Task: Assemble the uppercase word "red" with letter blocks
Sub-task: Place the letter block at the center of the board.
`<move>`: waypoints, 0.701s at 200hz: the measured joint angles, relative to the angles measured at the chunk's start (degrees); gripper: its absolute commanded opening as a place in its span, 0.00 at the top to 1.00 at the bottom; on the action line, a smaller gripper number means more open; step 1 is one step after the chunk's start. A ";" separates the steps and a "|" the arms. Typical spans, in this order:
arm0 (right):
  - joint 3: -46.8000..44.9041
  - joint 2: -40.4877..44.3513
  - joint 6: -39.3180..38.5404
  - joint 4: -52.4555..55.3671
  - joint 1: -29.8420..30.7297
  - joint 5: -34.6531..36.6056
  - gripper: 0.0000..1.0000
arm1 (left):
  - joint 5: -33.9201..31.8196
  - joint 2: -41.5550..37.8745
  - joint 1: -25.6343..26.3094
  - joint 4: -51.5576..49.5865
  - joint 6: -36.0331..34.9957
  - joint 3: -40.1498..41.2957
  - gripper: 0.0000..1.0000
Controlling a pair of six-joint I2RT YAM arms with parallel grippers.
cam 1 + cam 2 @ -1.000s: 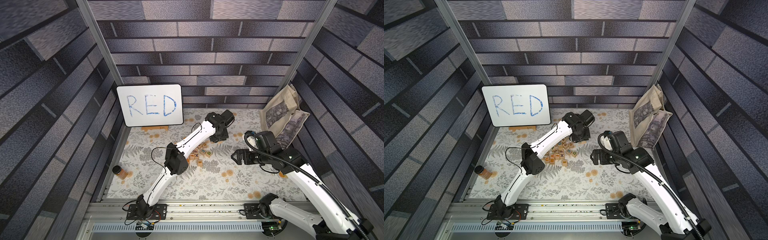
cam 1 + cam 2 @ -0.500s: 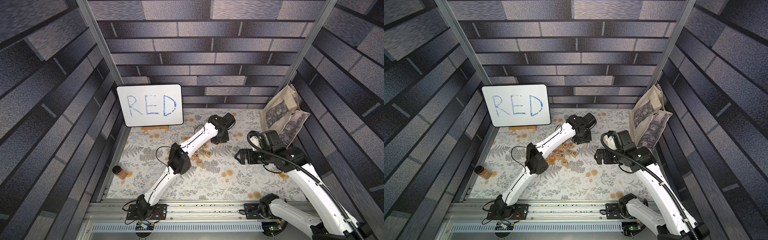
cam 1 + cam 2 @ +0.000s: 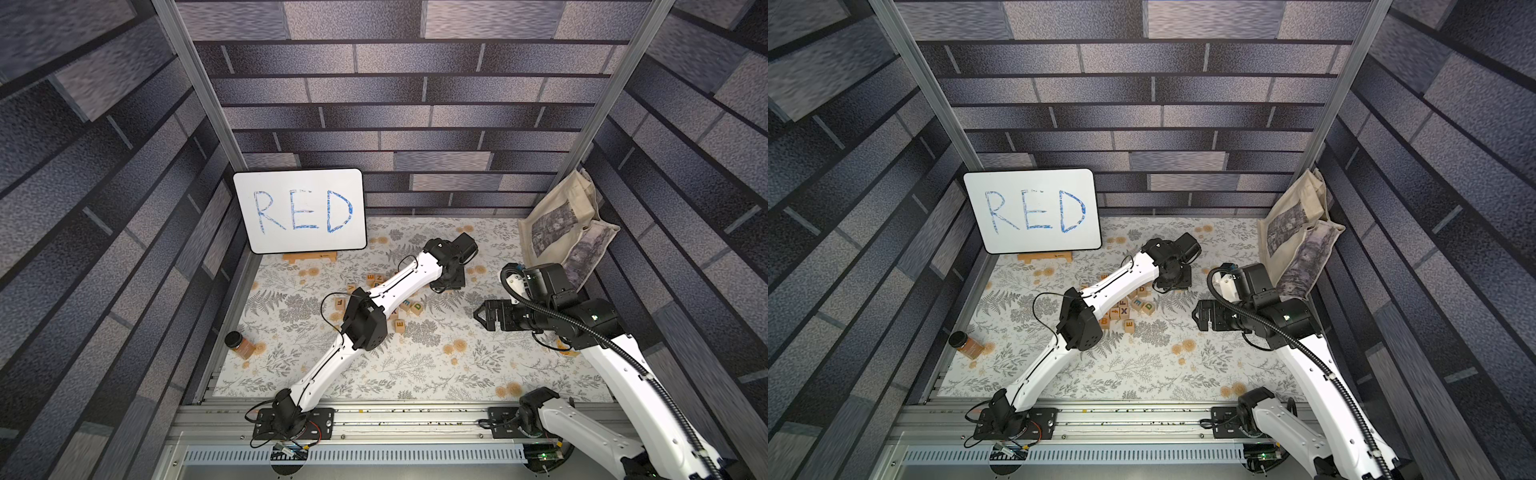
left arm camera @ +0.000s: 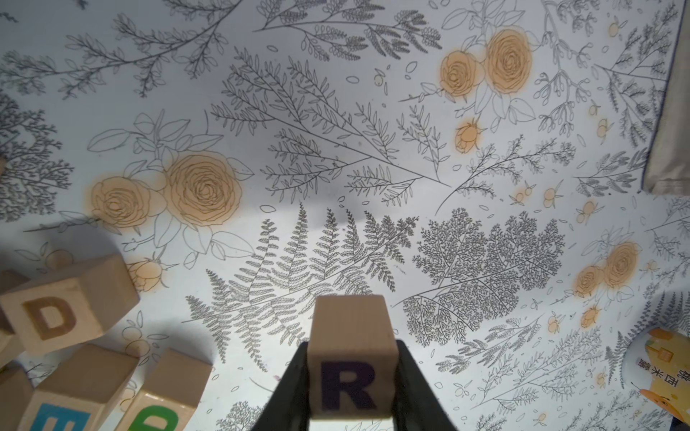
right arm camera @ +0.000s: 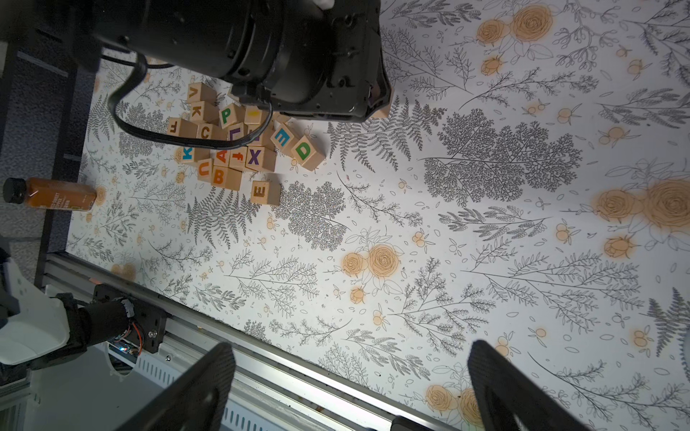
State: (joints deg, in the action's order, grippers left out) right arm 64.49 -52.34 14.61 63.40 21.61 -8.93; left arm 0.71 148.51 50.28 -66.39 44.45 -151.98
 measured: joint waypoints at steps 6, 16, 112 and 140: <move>0.00 0.11 -0.11 0.15 -0.04 -0.02 0.00 | 0.02 0.24 0.00 0.22 -0.17 0.00 0.86; 0.00 0.35 -0.13 0.44 -0.11 -0.07 0.00 | 0.17 0.74 0.00 0.50 -0.39 0.00 0.85; -0.07 2.03 -0.15 2.45 -0.44 -0.17 0.00 | 1.27 4.15 0.26 1.44 -0.57 -0.02 0.76; -0.20 2.34 -0.15 2.73 -0.44 -0.17 0.00 | 2.16 5.03 0.26 1.73 -0.55 -0.02 0.71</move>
State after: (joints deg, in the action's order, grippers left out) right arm 64.29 -50.00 14.46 66.13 21.17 -9.10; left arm 2.87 153.53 50.54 -64.66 43.90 -152.00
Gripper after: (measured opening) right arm 0.999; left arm 0.338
